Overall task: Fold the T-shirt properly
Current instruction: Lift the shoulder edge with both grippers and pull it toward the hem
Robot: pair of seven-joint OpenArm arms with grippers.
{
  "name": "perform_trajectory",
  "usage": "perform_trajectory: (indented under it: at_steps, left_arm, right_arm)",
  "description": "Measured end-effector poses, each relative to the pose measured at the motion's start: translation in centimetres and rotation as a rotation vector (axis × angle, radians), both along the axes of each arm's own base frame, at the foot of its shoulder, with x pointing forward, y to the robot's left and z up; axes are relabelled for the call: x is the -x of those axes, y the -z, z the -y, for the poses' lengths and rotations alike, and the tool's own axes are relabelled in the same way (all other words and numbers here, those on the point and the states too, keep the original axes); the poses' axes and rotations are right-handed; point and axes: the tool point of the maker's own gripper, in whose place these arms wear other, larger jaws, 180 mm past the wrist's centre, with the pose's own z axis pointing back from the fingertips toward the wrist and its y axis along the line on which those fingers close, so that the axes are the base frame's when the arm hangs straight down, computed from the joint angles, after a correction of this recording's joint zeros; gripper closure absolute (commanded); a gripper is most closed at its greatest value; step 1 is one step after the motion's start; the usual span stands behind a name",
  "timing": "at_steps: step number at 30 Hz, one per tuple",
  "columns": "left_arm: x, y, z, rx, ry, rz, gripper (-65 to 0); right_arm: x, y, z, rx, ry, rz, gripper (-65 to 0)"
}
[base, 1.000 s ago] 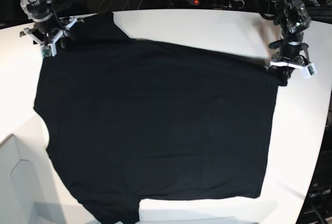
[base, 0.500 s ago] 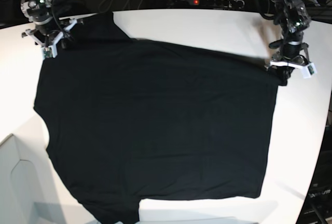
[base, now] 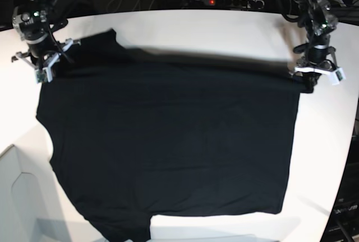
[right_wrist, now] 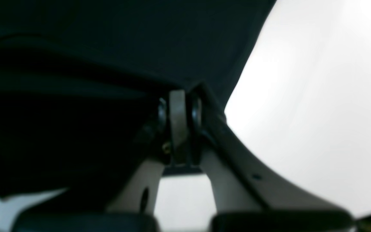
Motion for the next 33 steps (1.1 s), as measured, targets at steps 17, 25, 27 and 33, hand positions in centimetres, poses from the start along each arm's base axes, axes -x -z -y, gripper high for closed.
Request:
perform_trajectory:
  at_steps: [17,25,27,33]
  left_arm:
    - [-5.9,-3.8,-0.7,0.014,-0.022,0.163,-0.1]
    - [-8.8,-1.8,-0.6,0.079,-0.028,0.140,-0.1]
    - [-9.6,-1.4,-0.1,0.097,-0.021,0.139,-0.1]
    - [-12.1,-2.5,0.6,0.029,0.018,0.140,-0.1]
  right_arm:
    - [-10.8,-1.1,-1.7,0.033,-0.097,0.075,0.0]
    - [-15.4,-0.1,-1.7,0.034,-0.104,0.037,0.0]
    - [-16.1,-0.1,-1.8,0.023,-0.102,0.038,0.0]
    - [-17.3,0.6,-1.6,0.000,-0.104,0.021,0.0]
